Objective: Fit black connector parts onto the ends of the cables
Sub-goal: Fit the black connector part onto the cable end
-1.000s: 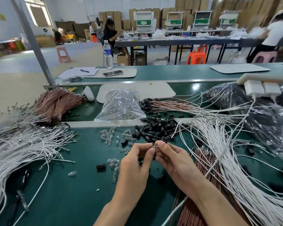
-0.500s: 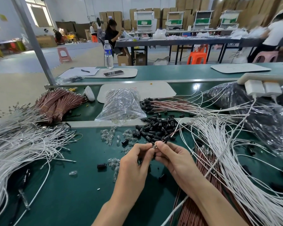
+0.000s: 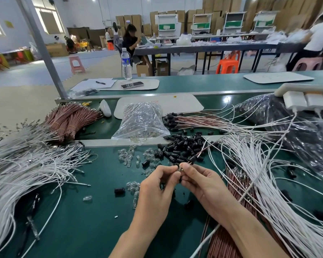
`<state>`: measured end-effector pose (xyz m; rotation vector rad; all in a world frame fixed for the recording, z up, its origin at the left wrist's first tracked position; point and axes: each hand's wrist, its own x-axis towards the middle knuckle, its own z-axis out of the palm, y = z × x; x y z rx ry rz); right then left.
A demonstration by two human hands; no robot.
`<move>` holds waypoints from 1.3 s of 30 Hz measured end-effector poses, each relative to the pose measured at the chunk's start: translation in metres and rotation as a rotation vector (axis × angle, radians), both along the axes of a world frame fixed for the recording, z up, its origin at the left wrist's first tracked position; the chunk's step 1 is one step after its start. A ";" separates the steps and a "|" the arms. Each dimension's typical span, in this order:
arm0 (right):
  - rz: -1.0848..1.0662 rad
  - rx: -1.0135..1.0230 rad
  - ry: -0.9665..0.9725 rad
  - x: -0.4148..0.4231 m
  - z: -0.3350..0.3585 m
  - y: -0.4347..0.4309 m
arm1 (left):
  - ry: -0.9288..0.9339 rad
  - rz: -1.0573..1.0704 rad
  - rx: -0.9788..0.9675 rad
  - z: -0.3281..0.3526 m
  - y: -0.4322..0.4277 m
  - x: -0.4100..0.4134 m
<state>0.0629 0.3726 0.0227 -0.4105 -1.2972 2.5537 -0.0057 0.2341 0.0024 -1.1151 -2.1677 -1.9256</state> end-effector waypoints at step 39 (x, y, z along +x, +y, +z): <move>0.106 -0.049 0.026 -0.002 -0.004 -0.001 | 0.250 0.122 -0.085 0.007 0.000 0.002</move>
